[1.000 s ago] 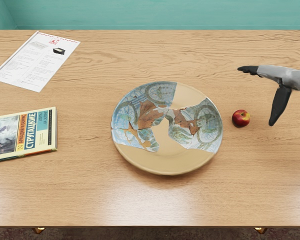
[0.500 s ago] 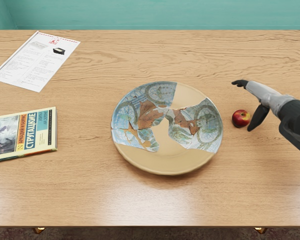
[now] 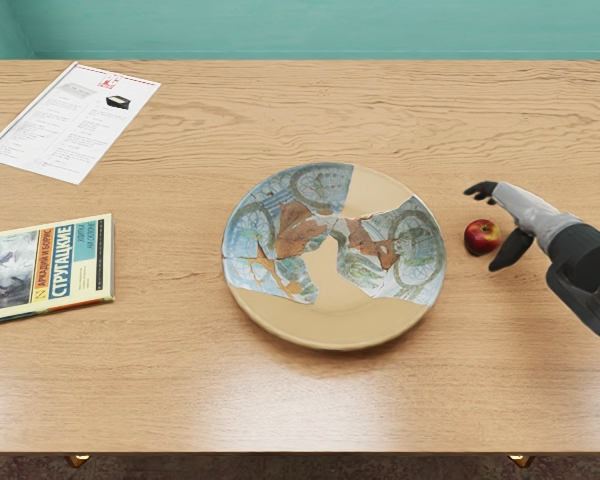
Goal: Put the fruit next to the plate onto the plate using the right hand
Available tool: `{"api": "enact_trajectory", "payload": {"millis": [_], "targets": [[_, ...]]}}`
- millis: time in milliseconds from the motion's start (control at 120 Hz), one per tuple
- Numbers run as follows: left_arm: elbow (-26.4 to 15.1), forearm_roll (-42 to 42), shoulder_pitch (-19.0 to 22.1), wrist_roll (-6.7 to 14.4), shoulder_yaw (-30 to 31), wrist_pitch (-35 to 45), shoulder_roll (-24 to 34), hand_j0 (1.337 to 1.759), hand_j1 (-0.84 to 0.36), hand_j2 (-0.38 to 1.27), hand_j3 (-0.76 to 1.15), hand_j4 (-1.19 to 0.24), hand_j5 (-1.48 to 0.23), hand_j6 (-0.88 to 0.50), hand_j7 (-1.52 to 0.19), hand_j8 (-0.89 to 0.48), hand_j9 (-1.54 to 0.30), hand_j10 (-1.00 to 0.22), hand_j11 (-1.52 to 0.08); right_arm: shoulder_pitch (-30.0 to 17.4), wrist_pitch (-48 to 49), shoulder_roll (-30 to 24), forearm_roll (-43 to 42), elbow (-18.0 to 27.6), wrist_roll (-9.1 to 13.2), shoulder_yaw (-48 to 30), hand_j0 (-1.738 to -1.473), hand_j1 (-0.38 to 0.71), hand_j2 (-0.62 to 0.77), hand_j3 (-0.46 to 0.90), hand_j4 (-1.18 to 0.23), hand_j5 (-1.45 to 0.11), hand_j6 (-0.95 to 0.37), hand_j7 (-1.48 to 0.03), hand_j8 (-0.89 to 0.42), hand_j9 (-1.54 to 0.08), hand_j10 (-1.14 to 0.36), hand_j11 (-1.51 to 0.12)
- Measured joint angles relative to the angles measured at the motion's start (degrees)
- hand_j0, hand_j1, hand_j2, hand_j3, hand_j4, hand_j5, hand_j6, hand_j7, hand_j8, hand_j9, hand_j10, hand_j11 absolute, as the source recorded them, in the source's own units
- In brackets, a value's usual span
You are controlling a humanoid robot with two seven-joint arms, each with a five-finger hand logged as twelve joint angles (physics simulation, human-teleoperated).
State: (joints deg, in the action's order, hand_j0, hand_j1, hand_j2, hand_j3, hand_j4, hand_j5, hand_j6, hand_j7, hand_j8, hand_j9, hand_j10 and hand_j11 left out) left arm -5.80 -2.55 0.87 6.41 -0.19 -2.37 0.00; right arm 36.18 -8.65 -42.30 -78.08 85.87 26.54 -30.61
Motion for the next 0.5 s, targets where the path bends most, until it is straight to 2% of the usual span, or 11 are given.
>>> {"api": "enact_trajectory", "payload": {"millis": [375, 500], "targets": [[0.0, 0.0, 0.0, 0.0, 0.0, 0.0, 0.0, 1.658, 0.34, 0.00, 0.00, -0.01, -0.02, -0.01, -0.02, -0.01, -0.02, -0.01, -0.01, 1.0, 0.7, 3.1, 0.0, -3.3, 0.4, 0.0, -1.658, 0.07, -0.07, 0.00, -0.36, -0.46, -0.36, -0.46, -0.36, -0.46, -0.36, -0.46], [0.0, 0.0, 0.0, 0.0, 0.0, 0.0, 0.0, 1.658, 0.34, 0.00, 0.00, -0.01, -0.02, -0.01, -0.02, -0.01, -0.02, -0.01, -0.02, 1.5, 2.2, 3.7, 0.1, -3.5, 1.7, 0.0, -1.658, 0.14, -0.08, 0.00, -0.41, -0.53, -0.41, -0.53, -0.41, -0.53, -0.41, -0.53]]}}
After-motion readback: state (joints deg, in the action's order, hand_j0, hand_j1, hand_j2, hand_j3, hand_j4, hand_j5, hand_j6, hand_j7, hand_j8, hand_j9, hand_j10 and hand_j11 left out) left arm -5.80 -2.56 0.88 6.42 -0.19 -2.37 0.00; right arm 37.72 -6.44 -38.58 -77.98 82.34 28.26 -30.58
